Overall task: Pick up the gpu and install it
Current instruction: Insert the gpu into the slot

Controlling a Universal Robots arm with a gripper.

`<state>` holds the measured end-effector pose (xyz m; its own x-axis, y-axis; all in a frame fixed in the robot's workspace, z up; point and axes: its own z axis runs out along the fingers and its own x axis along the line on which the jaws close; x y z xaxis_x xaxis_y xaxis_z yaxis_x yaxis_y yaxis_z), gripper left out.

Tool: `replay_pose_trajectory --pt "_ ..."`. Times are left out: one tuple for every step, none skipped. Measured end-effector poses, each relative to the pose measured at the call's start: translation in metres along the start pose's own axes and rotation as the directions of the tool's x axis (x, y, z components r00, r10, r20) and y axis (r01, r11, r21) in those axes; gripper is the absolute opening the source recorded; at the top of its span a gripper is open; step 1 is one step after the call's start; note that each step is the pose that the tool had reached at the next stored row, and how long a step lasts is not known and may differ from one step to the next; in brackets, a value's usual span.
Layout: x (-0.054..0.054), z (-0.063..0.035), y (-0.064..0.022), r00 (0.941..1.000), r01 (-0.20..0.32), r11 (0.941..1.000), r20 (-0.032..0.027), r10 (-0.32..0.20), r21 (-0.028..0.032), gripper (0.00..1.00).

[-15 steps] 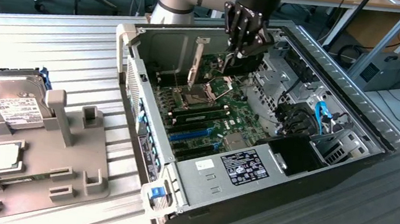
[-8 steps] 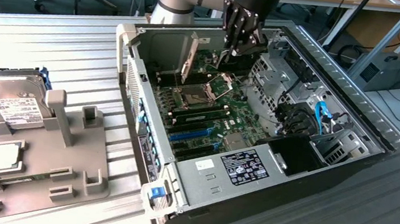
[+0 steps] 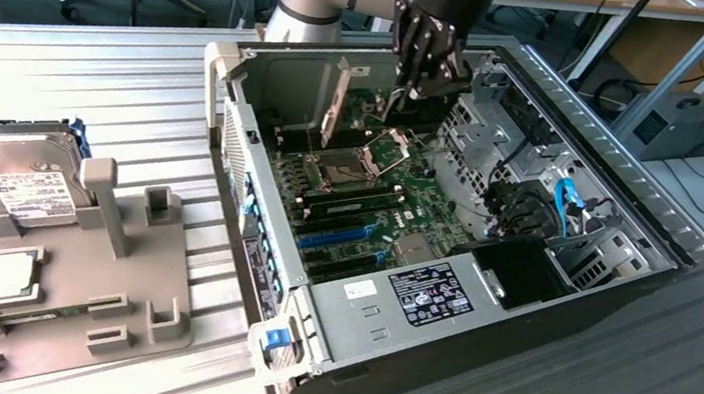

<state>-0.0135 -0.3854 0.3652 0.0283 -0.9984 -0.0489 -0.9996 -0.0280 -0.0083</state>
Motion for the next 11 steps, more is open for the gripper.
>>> replay_pose_trajectory --pt "0.0006 0.0 0.0 1.0 0.0 1.0 0.0 0.0 0.0001 0.26" --pt "0.001 0.0 0.0 1.0 -0.001 1.0 0.0001 0.001 0.0001 0.26" --pt "0.0013 0.0 0.0 1.0 -0.001 1.0 0.0 0.001 0.0 0.26" --pt "0.0016 0.0 0.0 1.0 -0.001 1.0 -0.0001 0.001 0.0 0.26" --pt "0.0019 0.0 0.0 1.0 -0.001 1.0 0.0 0.001 0.0001 0.26" --pt "0.0022 0.0 0.0001 1.0 -0.001 1.0 0.0 0.001 0.0 0.26" --pt "0.0025 0.0 0.0 1.0 -0.001 1.0 0.0 0.001 0.0 0.26" --pt "0.0028 -0.0001 0.0001 1.0 -0.001 1.0 -0.0001 0.001 0.0 0.26" --pt "0.0032 0.0 0.0001 1.0 -0.001 1.0 0.0 0.001 0.0 0.26" --pt "0.0035 0.0 0.0001 1.0 -0.001 1.0 0.0 0.001 0.0001 0.26" --pt "0.0039 0.0001 0.0001 1.0 -0.001 1.0 0.0001 0.001 0.0001 0.26"
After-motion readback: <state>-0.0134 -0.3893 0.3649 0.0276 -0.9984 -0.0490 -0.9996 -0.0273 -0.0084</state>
